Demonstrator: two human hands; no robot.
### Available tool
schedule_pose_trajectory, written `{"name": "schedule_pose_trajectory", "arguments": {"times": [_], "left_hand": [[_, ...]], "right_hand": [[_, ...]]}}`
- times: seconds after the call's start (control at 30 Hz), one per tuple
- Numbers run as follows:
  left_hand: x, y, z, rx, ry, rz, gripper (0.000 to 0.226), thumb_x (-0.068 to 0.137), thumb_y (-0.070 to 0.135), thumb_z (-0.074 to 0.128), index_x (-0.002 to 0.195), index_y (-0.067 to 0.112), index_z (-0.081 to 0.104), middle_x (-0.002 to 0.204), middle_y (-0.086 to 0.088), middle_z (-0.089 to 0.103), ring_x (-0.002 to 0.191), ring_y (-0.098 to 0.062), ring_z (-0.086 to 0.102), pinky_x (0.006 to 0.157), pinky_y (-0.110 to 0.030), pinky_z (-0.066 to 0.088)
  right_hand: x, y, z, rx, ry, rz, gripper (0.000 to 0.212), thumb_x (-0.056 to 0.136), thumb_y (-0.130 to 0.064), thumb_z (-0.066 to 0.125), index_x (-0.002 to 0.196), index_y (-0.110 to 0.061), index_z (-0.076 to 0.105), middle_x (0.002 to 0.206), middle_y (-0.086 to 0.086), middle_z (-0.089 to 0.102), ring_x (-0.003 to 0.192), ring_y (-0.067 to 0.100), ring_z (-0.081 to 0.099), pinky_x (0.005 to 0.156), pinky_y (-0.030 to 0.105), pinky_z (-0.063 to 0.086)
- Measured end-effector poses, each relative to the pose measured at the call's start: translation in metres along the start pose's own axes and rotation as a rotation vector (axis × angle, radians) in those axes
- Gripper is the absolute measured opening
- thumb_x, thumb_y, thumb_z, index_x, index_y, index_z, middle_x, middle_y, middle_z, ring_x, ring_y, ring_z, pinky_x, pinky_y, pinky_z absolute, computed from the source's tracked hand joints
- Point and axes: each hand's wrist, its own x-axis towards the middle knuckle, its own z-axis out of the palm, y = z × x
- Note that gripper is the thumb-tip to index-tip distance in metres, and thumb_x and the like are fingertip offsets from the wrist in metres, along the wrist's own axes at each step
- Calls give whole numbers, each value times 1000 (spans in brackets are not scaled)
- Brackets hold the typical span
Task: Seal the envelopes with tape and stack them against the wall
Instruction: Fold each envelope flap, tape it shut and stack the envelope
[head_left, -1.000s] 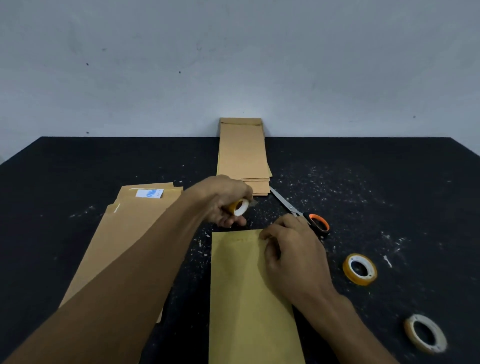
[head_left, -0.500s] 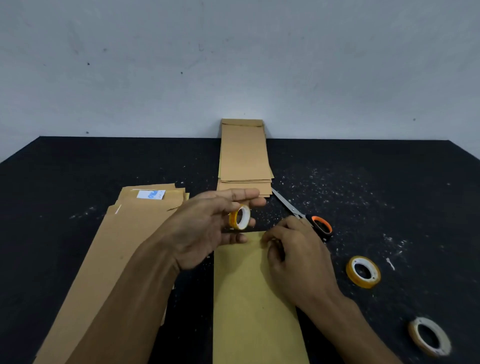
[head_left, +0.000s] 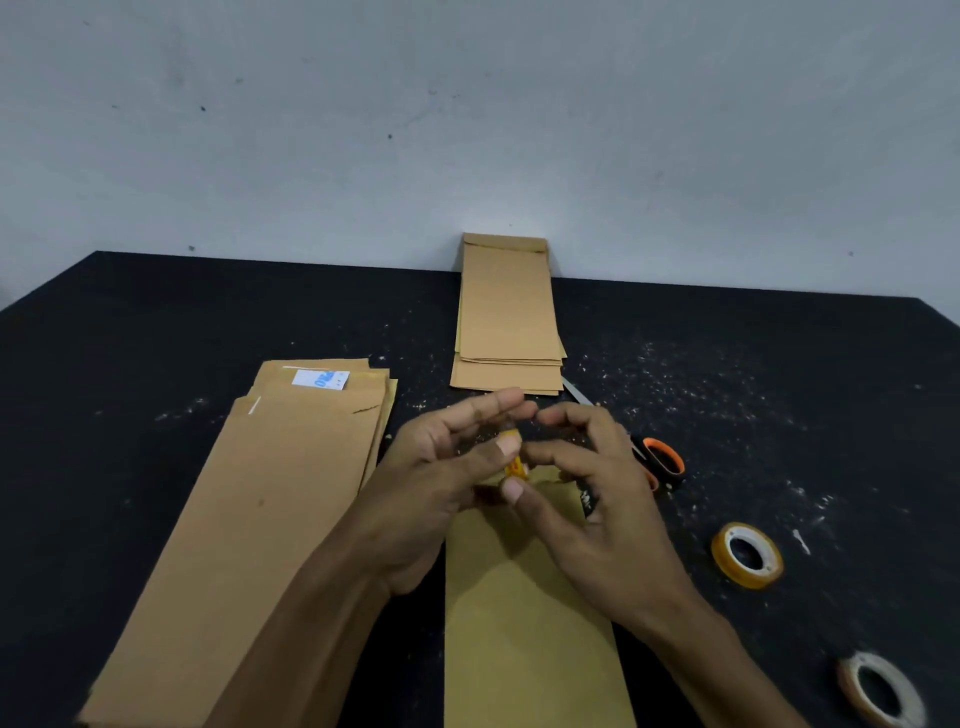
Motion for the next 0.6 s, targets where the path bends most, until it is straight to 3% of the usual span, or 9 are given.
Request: {"name": "schedule_pose_trajectory", "arguments": {"times": [0.1,0.17,0.27,0.43,0.6], "left_hand": [[0,0,-3,-1,21,62,45,89,13,66,133,16,59,128,3,68,117,-19,64,96,-35,53],[-1,1,-3,-23,24,94,46,88,14,64,133,16,58,129,5,67,119,-14,63,98,-32,53],[-1,4,-3,-56,24,143,48,90,16,64,136,17,56,132,8,65,122,-10,60,96,-30,54],[-3,8,-3,-40,78,233,55,86,14,60,140,18,51,139,11,60,129,-13,55,105,-43,45],[-4,10,5,114,191,327,64,86,3,66,144,24,46,140,22,56,109,-15,69,94,-28,55]], "right_hand": [[2,-2,1,55,-16,23,26,84,-53,61,96,-35,77,127,-14,49,131,4,40,99,13,35],[2,-4,2,129,-16,54,30,85,-54,58,93,-32,76,123,-12,51,127,7,45,92,8,38],[4,-8,4,208,34,89,32,87,-56,56,84,-30,74,114,-12,53,115,11,52,83,10,42],[3,-15,7,232,120,79,34,90,-56,52,74,-32,71,104,-6,54,104,12,56,77,12,43],[2,-15,5,283,65,59,23,88,-46,58,91,-29,73,110,-9,53,112,17,55,82,18,47]]}}
